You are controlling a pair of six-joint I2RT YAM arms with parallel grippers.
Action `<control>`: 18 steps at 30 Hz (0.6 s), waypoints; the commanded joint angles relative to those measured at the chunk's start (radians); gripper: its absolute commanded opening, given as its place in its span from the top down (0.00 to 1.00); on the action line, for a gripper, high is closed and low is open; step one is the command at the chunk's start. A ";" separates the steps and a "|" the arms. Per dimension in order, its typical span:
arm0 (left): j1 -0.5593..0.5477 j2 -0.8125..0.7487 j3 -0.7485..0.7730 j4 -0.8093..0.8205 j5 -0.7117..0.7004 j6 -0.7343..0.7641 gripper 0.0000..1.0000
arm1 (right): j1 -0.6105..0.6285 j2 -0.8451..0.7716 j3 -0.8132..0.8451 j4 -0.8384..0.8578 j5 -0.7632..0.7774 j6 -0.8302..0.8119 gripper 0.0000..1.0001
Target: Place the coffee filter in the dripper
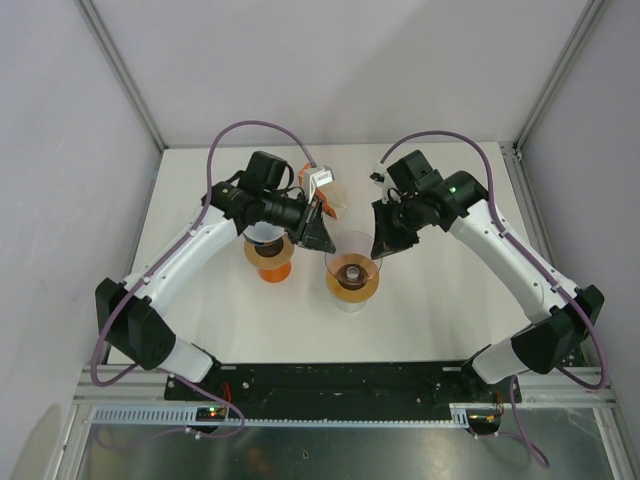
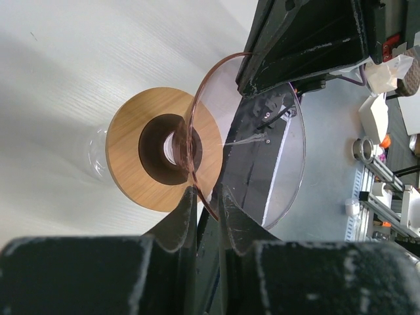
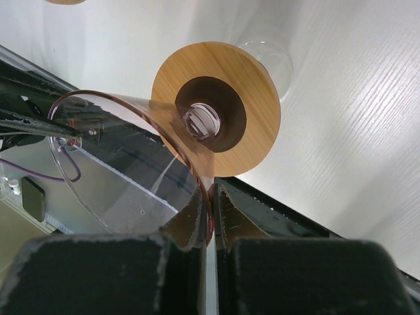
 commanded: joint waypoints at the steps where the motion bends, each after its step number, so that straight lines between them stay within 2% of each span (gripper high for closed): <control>1: -0.073 0.118 -0.080 -0.082 0.029 0.058 1.00 | 0.041 0.141 -0.094 0.149 -0.058 0.043 1.00; 18: -0.069 0.157 -0.107 -0.083 0.065 0.063 1.00 | 0.039 0.137 -0.145 0.147 -0.057 0.040 1.00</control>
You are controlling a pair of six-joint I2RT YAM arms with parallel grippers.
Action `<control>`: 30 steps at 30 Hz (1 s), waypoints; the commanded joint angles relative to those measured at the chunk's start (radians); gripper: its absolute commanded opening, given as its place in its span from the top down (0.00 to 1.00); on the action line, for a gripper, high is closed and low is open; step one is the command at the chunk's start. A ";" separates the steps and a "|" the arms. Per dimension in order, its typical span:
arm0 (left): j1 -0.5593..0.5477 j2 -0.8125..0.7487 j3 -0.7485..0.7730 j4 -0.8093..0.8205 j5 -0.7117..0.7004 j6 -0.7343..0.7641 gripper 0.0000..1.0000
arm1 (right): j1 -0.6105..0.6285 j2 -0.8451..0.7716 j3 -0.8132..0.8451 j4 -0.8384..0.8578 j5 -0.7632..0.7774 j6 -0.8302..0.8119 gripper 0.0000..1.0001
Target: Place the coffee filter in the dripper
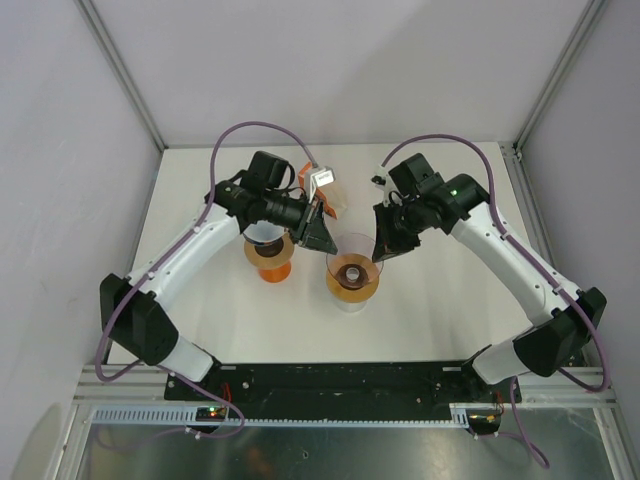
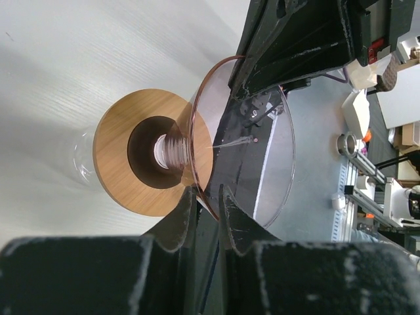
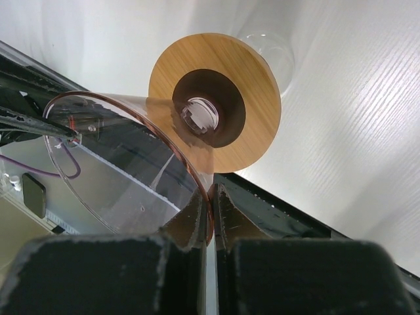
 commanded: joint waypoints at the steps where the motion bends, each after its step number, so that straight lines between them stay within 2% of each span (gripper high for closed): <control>1: -0.074 0.138 -0.098 -0.090 0.010 0.063 1.00 | 0.044 0.155 -0.107 0.139 -0.045 0.043 1.00; 12: -0.057 0.170 -0.098 -0.090 0.035 0.057 1.00 | 0.058 0.189 -0.058 0.119 -0.039 0.039 1.00; 20: -0.057 0.130 -0.049 -0.091 -0.012 0.060 1.00 | 0.062 0.179 -0.053 0.144 -0.010 0.041 1.00; 26: -0.074 0.048 0.062 -0.089 -0.091 0.077 1.00 | 0.094 0.076 -0.084 0.257 0.099 0.039 1.00; 30: -0.099 0.024 0.075 -0.089 -0.132 0.089 1.00 | 0.118 0.012 -0.128 0.322 0.143 0.025 1.00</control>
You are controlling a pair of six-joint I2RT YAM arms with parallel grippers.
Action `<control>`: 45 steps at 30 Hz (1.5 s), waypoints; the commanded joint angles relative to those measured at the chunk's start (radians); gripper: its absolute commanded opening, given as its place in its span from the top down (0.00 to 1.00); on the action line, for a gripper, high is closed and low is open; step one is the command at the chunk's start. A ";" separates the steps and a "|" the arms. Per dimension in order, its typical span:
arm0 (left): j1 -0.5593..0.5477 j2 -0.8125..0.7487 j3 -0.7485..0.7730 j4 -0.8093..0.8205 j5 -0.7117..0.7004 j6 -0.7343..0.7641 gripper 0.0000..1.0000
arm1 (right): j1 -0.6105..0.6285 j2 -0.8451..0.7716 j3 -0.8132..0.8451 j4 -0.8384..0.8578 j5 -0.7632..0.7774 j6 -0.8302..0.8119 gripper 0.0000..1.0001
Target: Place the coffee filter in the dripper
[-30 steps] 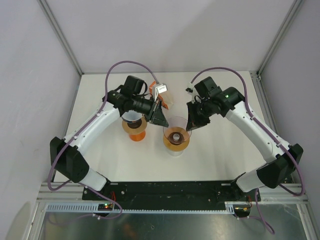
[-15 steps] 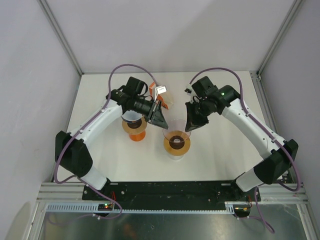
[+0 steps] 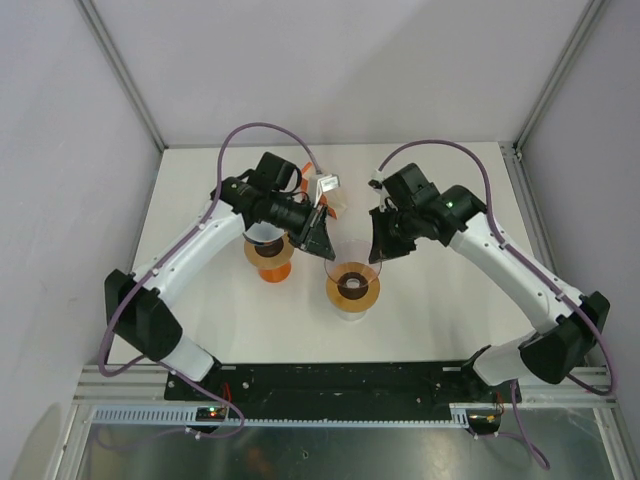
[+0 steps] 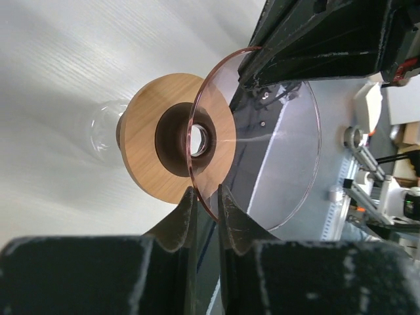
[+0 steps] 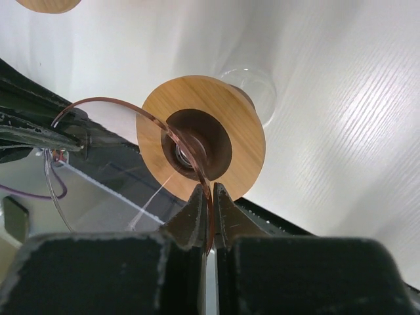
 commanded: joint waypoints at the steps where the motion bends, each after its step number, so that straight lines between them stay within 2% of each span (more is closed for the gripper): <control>1: -0.091 -0.003 0.007 0.038 -0.073 0.102 1.00 | 0.074 0.035 -0.087 0.255 0.072 -0.023 1.00; 7: -0.109 -0.007 -0.034 0.041 -0.075 0.103 1.00 | 0.105 0.000 -0.109 0.248 0.130 -0.043 1.00; 14: -0.119 -0.023 -0.007 0.045 -0.106 0.108 0.99 | 0.132 -0.019 -0.133 0.250 0.189 -0.047 1.00; 17: -0.120 -0.024 0.018 0.046 -0.115 0.112 0.92 | 0.135 -0.038 -0.144 0.257 0.205 -0.045 1.00; 20: -0.121 -0.012 0.047 0.047 -0.120 0.113 0.78 | 0.128 -0.051 -0.145 0.259 0.206 -0.035 1.00; 23: -0.120 -0.004 0.083 0.049 -0.120 0.110 0.69 | 0.120 -0.059 -0.145 0.253 0.210 -0.026 1.00; 31: -0.120 0.008 0.151 0.048 -0.142 0.100 0.57 | 0.111 -0.085 -0.144 0.250 0.216 -0.019 1.00; 39: -0.110 0.023 0.265 0.050 -0.218 0.116 0.49 | 0.088 -0.097 -0.124 0.196 0.251 -0.012 1.00; 45: -0.071 0.060 0.352 0.049 -0.212 0.106 0.45 | 0.065 -0.074 -0.084 0.124 0.272 0.005 1.00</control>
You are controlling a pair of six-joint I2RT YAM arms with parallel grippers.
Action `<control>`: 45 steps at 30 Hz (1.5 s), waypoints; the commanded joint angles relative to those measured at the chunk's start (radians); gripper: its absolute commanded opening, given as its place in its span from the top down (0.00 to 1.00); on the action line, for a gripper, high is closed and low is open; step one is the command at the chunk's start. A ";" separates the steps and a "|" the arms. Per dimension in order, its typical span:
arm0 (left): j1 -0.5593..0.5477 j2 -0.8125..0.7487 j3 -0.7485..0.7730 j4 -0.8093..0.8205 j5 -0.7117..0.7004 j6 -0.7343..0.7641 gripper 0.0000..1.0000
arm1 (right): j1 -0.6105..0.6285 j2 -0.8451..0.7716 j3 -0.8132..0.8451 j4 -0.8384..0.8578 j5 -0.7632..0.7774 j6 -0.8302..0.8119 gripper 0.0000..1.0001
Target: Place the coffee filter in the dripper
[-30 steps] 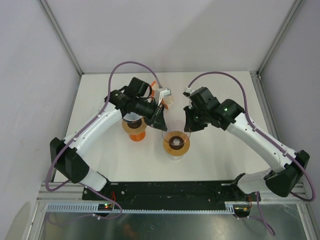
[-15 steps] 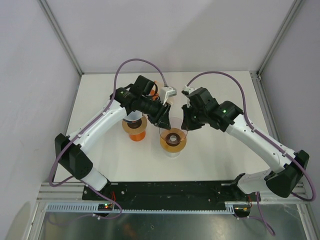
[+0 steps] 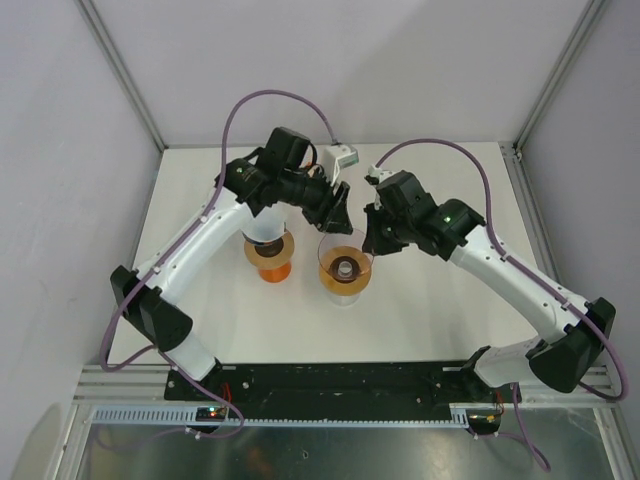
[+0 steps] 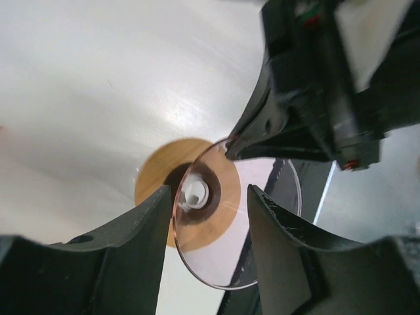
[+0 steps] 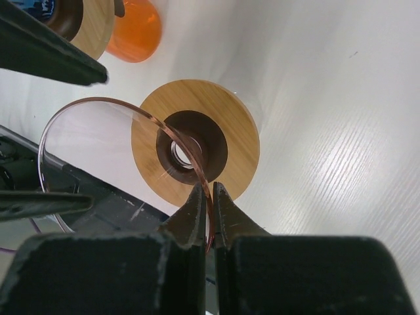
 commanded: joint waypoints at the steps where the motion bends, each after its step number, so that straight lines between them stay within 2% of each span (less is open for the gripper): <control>1: 0.022 0.006 0.108 0.074 0.046 0.006 0.44 | -0.029 0.029 0.024 -0.103 0.061 0.004 1.00; 10: 0.071 0.018 0.164 0.074 0.053 -0.004 0.42 | -0.166 0.013 0.022 -0.170 0.005 -0.008 1.00; 24: 0.138 -0.023 0.154 0.074 0.059 0.015 0.39 | -0.475 -0.037 -0.011 -0.204 -0.088 -0.127 1.00; 31: 0.164 -0.031 0.129 0.074 0.074 0.019 0.39 | -0.529 -0.018 -0.019 -0.188 -0.149 -0.149 0.99; 32: 0.165 -0.033 0.126 0.073 0.076 0.019 0.39 | -0.535 -0.018 -0.019 -0.182 -0.153 -0.148 0.96; 37: 0.171 -0.038 0.124 0.074 0.079 0.023 0.39 | -0.569 -0.032 -0.012 -0.162 -0.184 -0.141 0.64; 40: 0.172 -0.038 0.126 0.074 0.079 0.027 0.39 | -0.573 -0.051 0.000 -0.148 -0.199 -0.145 0.52; 45: 0.173 -0.029 0.128 0.074 0.082 0.027 0.39 | -0.573 -0.074 0.061 -0.134 -0.217 -0.130 0.42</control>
